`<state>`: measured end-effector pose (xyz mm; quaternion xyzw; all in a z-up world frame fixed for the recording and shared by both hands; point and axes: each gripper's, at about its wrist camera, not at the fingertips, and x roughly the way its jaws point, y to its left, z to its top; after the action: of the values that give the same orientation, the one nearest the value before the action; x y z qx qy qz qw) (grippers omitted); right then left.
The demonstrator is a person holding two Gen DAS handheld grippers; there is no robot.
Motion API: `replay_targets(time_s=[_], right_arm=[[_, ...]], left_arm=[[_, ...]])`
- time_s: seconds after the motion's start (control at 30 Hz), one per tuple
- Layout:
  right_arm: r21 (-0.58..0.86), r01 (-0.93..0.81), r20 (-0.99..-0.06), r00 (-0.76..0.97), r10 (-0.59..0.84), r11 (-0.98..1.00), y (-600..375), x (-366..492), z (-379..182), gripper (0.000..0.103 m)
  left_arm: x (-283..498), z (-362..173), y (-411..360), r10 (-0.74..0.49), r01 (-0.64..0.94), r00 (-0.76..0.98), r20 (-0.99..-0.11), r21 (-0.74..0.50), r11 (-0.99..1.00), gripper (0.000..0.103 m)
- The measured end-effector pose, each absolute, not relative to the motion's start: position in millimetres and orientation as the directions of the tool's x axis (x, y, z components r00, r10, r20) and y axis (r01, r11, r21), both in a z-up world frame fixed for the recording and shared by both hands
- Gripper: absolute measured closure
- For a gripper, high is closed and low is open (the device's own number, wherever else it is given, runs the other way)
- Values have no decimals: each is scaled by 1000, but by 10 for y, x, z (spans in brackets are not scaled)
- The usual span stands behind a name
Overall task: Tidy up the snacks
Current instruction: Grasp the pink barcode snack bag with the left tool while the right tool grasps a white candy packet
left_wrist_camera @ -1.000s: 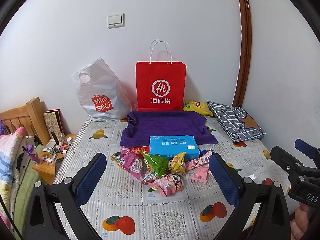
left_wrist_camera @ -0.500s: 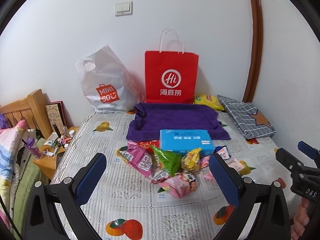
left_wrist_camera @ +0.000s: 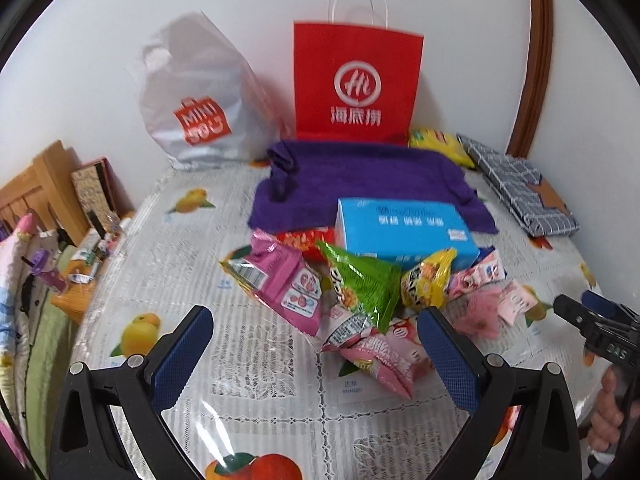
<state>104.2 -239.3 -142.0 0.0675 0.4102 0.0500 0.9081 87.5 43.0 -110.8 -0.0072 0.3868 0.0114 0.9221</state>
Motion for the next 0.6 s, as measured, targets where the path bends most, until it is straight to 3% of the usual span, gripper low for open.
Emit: replay_targets(time_s=[0.6], right_arm=[[147, -116, -828, 529, 187, 982, -2339, 1751, -2190, 34]], left_arm=[[1293, -1365, 691, -10, -62, 650, -760, -66, 996, 1]])
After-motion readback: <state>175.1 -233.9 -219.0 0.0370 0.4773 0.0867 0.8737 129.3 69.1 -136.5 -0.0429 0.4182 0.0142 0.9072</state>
